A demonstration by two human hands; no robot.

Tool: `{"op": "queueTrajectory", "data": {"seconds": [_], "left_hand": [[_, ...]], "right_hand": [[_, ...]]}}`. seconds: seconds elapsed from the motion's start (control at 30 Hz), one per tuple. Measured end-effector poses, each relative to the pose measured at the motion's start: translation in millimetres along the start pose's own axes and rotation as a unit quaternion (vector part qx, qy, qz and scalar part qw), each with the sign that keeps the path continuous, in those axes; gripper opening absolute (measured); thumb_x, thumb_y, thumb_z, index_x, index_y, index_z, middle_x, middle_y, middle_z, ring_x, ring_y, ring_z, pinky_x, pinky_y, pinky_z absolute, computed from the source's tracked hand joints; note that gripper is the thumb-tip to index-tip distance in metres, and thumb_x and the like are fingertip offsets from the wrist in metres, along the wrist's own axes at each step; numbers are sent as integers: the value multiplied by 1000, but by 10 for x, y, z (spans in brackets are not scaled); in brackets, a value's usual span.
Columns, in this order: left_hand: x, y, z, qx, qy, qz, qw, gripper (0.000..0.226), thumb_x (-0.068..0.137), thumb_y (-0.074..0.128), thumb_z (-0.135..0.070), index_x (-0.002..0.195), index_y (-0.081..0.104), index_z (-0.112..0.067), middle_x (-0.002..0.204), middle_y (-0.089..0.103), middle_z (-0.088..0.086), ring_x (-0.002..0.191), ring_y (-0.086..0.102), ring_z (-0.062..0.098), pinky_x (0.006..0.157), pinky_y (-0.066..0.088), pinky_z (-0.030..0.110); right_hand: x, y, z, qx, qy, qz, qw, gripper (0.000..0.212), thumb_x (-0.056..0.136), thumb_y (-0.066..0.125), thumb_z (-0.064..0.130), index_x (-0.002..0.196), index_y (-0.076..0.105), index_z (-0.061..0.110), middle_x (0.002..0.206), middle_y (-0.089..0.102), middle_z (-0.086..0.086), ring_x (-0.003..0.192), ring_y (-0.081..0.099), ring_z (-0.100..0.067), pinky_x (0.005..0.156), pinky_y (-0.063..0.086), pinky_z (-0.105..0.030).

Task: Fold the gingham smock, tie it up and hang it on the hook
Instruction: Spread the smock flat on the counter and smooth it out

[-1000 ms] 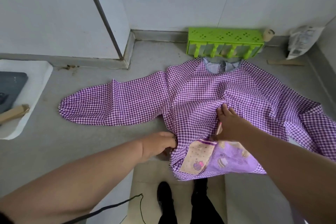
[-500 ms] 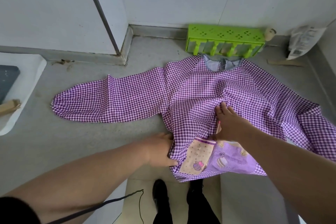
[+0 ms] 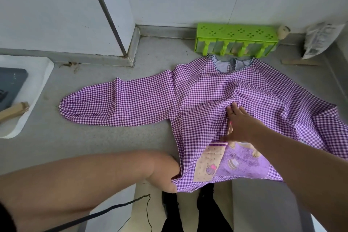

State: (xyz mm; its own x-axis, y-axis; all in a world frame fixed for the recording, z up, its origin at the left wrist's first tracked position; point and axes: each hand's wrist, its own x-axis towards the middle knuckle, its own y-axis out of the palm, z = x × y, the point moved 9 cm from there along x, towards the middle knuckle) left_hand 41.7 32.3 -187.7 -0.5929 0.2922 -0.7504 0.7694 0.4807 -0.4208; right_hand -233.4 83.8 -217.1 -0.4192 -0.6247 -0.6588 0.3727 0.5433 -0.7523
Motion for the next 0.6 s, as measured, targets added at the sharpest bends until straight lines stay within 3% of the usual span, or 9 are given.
{"op": "queueTrajectory", "data": {"seconds": [0.03,0.1,0.2,0.27,0.3,0.37,0.43,0.5,0.6], "left_hand": [[-5,74,86,-56,-48,35,997,38,97,60,-49,117,68,-18,109,72,4,92,67,21,95,59,45],[-72,174,148,-188,-120,102,970,57,103,61,-48,150,55,-17,148,62,7,129,61,29,116,44,40],[-266,256,203,-360,-203,180,893,81,101,53,-66,163,35,-17,164,45,13,148,47,38,118,40,46],[-300,127,388,-323,-230,143,907,99,88,39,-91,163,36,-27,163,47,9,144,51,34,119,42,51],[-273,-45,506,-276,-225,69,932,99,85,30,-95,158,43,-30,161,50,3,142,53,29,119,41,50],[-311,-555,677,-172,-208,-147,952,80,93,24,-87,138,61,-33,153,53,-7,140,51,20,117,41,47],[-398,-952,845,-87,-195,-304,928,51,103,34,-67,131,59,-32,154,41,-10,146,39,20,118,39,48],[-341,-991,1045,-10,-217,-279,935,60,105,45,-51,160,33,-31,174,11,-9,160,18,25,126,30,51],[-220,-888,1330,52,-271,-203,939,90,102,52,-50,169,-2,-25,178,-14,-5,164,0,24,130,22,52]], "right_hand": [[8,1,-6,0,0,0,1000,153,61,65,92,162,-20,14,169,-28,-9,159,-13,-34,128,18,-57],[19,-1,-17,-1,2,-3,1000,153,62,65,91,162,-20,14,169,-28,-8,159,-13,-34,127,19,-57],[21,-7,-16,1,4,-2,1000,152,62,66,91,161,-20,14,169,-29,-7,159,-12,-34,127,19,-58],[14,-12,-15,-1,5,2,1000,150,64,66,90,161,-21,15,169,-29,-6,159,-12,-34,126,20,-59],[10,-16,-17,-2,5,1,1000,150,64,65,90,161,-21,15,168,-30,-5,159,-12,-33,126,21,-59],[13,-17,-30,-3,5,-1,1000,149,65,65,90,161,-21,15,168,-30,-4,159,-13,-32,126,21,-59],[24,-1,-51,1,3,-4,1000,147,67,64,90,161,-21,16,168,-31,-3,159,-14,-31,127,19,-59],[23,5,-65,6,4,-3,1000,147,66,61,92,161,-22,17,168,-31,-2,159,-15,-31,127,18,-59],[-2,-19,-48,23,7,-10,1000,137,72,48,95,162,-21,18,168,-30,-1,158,-15,-29,128,12,-56]]}}
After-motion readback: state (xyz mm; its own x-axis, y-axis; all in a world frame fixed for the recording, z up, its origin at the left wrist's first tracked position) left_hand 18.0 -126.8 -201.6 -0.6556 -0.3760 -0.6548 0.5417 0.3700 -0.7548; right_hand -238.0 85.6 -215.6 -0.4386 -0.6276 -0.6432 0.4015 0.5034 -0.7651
